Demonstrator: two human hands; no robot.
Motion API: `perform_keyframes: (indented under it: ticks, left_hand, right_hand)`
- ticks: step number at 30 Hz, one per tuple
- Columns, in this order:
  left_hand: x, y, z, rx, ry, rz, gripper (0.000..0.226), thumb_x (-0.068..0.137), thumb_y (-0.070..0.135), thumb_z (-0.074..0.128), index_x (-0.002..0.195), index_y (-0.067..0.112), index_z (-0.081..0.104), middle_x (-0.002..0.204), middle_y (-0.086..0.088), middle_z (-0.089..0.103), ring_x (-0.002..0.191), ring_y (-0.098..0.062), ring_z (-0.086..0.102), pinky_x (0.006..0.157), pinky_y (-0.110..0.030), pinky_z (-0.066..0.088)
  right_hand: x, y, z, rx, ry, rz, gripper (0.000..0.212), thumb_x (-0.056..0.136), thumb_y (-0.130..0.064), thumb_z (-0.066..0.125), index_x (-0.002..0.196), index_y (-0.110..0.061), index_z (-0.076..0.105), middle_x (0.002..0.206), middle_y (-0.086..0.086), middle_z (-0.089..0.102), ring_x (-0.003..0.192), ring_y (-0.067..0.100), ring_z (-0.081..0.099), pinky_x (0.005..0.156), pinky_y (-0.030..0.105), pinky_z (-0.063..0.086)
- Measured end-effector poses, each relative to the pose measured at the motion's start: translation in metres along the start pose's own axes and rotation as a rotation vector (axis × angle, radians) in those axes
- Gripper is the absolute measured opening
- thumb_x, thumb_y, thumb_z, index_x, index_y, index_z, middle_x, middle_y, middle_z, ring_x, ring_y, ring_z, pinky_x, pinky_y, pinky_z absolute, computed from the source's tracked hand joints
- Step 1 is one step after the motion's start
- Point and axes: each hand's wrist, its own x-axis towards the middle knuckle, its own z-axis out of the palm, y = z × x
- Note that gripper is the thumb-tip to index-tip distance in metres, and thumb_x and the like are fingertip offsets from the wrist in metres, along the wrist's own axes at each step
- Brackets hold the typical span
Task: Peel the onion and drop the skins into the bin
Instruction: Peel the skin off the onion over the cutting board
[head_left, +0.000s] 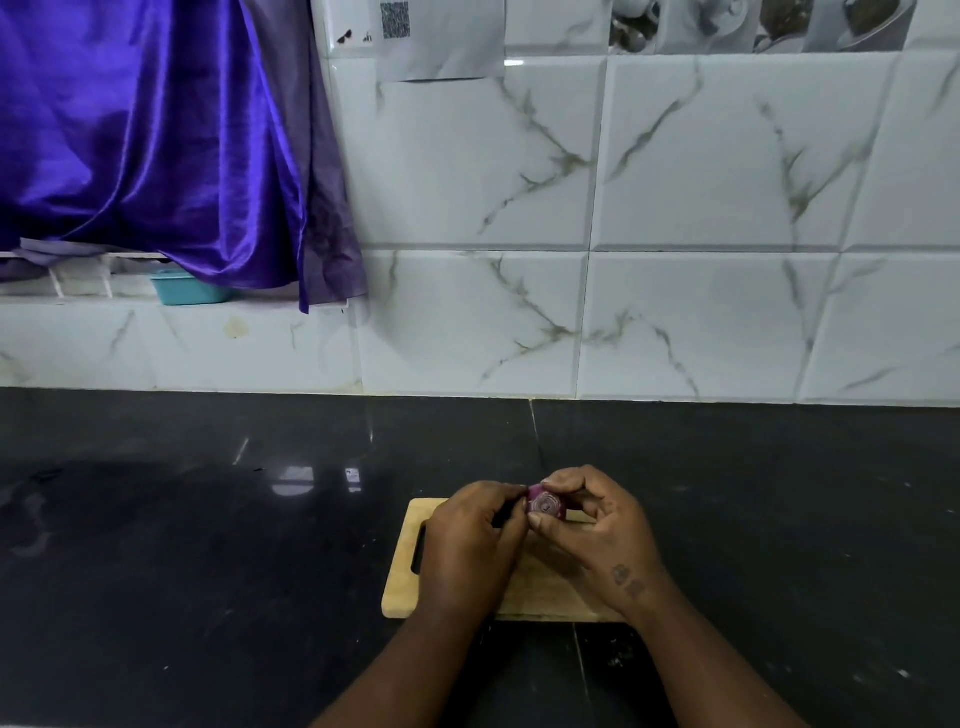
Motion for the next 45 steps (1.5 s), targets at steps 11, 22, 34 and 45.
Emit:
perform_keyframes:
  ticks: [11,22,34,45]
  left_hand:
    - [0.000,0.002,-0.001,-0.071,0.043,-0.084,0.019,0.089,0.011,0.083,0.104,0.023,0.084,0.096,0.011,0.081,0.086,0.002,0.073,0.080,-0.013,0.061]
    - [0.005,0.003,-0.006,-0.533,0.063,-0.398,0.015,0.095,-0.004,0.072,0.093,0.009,0.080,0.072,0.012,0.081,0.068,-0.003,0.077,0.054,-0.014,0.060]
    - [-0.001,-0.002,0.000,0.176,-0.125,-0.252,0.015,0.090,0.029,0.069,0.084,0.024,0.080,0.086,0.008,0.073,0.080,-0.008,0.066,0.075,-0.035,0.061]
    - [-0.001,-0.001,-0.002,0.057,-0.034,-0.163,0.006,0.090,0.028,0.077,0.096,0.030,0.078,0.092,0.015,0.073,0.086,-0.003,0.066,0.075,-0.024,0.056]
  right_hand:
    - [-0.001,-0.003,0.000,0.125,-0.036,0.005,0.026,0.075,0.010,0.084,0.094,-0.002,0.070,0.102,0.010,0.072,0.102,0.031,0.072,0.089,0.040,0.061]
    - [0.000,-0.009,0.001,0.187,-0.016,-0.008,0.027,0.075,0.013,0.082,0.098,0.010,0.067,0.103,0.014,0.073,0.095,0.018,0.076,0.085,0.028,0.062]
    - [0.001,-0.007,-0.001,0.154,0.000,0.183,0.043,0.076,0.004,0.087,0.113,-0.009,0.071,0.106,0.009,0.081,0.101,0.020,0.078,0.085,0.027,0.063]
    - [0.000,-0.011,-0.003,0.112,-0.051,0.205,0.043,0.080,-0.007,0.086,0.119,-0.020,0.073,0.112,-0.003,0.081,0.104,0.011,0.076,0.082,0.023,0.061]
